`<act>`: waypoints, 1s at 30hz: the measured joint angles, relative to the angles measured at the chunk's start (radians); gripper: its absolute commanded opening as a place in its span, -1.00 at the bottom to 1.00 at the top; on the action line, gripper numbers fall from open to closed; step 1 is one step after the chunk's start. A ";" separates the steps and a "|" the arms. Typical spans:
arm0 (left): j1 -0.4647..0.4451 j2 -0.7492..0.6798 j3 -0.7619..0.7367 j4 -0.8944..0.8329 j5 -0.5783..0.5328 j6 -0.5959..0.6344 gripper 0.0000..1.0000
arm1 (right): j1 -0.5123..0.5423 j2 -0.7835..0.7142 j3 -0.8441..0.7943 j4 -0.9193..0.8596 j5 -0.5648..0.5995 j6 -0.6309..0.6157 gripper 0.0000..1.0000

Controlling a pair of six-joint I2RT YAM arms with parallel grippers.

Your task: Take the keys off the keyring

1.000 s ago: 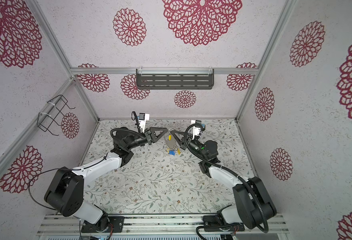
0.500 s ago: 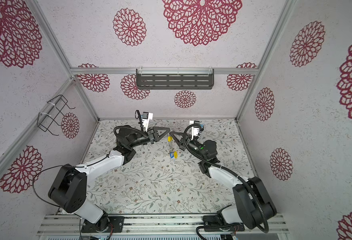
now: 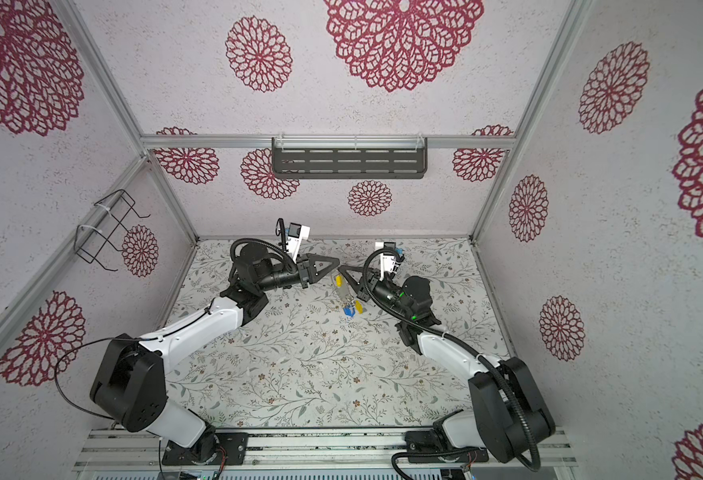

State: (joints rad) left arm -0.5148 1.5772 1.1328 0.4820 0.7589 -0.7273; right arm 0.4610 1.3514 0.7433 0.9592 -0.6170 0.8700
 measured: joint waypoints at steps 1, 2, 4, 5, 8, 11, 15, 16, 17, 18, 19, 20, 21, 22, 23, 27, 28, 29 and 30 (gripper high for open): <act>0.003 0.000 0.008 -0.021 0.007 0.011 -1.00 | 0.000 -0.007 0.009 -0.034 -0.003 -0.018 -0.99; 0.006 0.000 0.018 -0.042 0.018 0.023 -1.00 | 0.000 -0.016 0.018 -0.069 -0.005 -0.039 -0.91; 0.012 0.000 0.048 -0.111 0.046 0.064 -1.00 | 0.000 -0.040 0.045 -0.167 -0.013 -0.093 -0.68; 0.013 0.000 0.065 -0.146 0.056 0.081 -1.00 | -0.003 -0.051 0.058 -0.210 -0.017 -0.122 -0.59; 0.014 0.000 0.144 -0.321 0.100 0.172 -1.00 | -0.018 -0.078 0.114 -0.341 -0.053 -0.203 -0.35; 0.014 0.000 0.246 -0.525 0.128 0.285 -1.00 | -0.051 -0.104 0.156 -0.457 -0.094 -0.272 -0.33; 0.016 0.000 0.350 -0.735 0.151 0.412 -1.00 | -0.088 -0.141 0.170 -0.578 -0.145 -0.346 -0.52; 0.016 0.001 0.366 -0.775 0.154 0.435 -1.00 | -0.092 -0.144 0.174 -0.606 -0.159 -0.362 -0.53; 0.016 0.002 0.378 -0.810 0.158 0.454 -1.00 | -0.094 -0.144 0.178 -0.626 -0.174 -0.376 -0.54; 0.016 0.005 0.389 -0.846 0.162 0.474 -1.00 | -0.095 -0.143 0.182 -0.646 -0.190 -0.383 -0.55; 0.015 0.010 0.400 -0.882 0.168 0.492 -1.00 | -0.095 -0.142 0.182 -0.659 -0.207 -0.390 -0.55; 0.015 0.015 0.408 -0.908 0.171 0.504 -1.00 | -0.095 -0.142 0.182 -0.666 -0.225 -0.391 -0.54; 0.015 0.021 0.415 -0.933 0.174 0.516 -1.00 | -0.095 -0.140 0.182 -0.668 -0.240 -0.389 -0.54; 0.015 0.029 0.420 -0.956 0.176 0.526 -1.00 | -0.094 -0.137 0.182 -0.663 -0.257 -0.383 -0.54; 0.015 0.035 0.422 -0.970 0.177 0.531 -1.00 | -0.094 -0.135 0.181 -0.652 -0.271 -0.377 -0.54; 0.011 0.058 0.423 -1.020 0.181 0.546 -1.00 | -0.089 -0.121 0.178 -0.603 -0.315 -0.344 -0.50; 0.011 0.061 0.424 -1.029 0.182 0.548 -1.00 | -0.085 -0.116 0.178 -0.593 -0.323 -0.340 -0.50; 0.010 0.063 0.426 -1.035 0.182 0.549 -1.00 | -0.083 -0.111 0.178 -0.588 -0.328 -0.336 -0.50; 0.009 0.065 0.430 -1.042 0.183 0.551 -1.00 | -0.080 -0.106 0.178 -0.582 -0.332 -0.333 -0.50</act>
State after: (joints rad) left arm -0.5056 1.6424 1.5631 -0.5598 0.9421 -0.1761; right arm 0.3813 1.2457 0.9215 0.3771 -0.9485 0.5365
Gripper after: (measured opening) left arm 0.044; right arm 0.252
